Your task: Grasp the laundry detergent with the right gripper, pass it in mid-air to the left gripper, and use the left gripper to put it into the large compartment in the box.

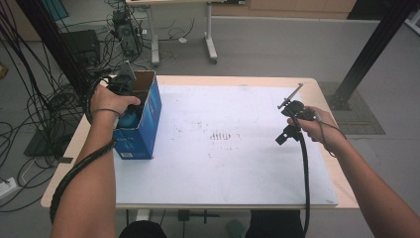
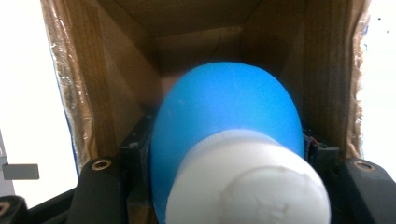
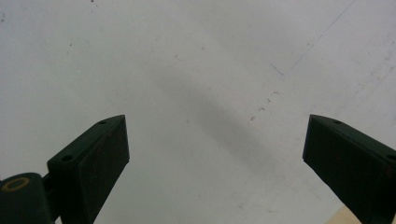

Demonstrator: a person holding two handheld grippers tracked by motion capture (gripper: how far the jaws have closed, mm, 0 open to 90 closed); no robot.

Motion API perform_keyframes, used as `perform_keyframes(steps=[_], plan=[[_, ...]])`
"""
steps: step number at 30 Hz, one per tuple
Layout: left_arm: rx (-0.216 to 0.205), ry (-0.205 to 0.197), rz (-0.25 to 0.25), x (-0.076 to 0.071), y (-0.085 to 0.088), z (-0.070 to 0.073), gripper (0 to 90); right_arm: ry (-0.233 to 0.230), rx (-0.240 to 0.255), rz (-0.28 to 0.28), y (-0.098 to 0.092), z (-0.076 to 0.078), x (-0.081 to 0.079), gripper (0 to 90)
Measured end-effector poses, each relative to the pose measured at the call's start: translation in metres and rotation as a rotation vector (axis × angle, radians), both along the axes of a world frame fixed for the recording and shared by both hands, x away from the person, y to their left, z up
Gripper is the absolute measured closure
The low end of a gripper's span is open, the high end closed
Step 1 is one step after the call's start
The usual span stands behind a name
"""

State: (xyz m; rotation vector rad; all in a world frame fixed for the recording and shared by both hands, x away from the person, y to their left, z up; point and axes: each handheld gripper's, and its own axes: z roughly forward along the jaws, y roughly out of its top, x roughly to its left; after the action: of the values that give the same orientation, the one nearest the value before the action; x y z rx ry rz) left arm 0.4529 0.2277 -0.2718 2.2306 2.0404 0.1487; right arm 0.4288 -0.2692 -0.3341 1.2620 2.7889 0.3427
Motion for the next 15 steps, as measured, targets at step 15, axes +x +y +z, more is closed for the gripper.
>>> perform_keyframes(steps=[15], plan=[[0.01,0.0,-0.006,0.0006,-0.0027,-0.0004,37.4,-0.003,-0.002,0.007,0.0002,-0.0001,0.001,7.0]])
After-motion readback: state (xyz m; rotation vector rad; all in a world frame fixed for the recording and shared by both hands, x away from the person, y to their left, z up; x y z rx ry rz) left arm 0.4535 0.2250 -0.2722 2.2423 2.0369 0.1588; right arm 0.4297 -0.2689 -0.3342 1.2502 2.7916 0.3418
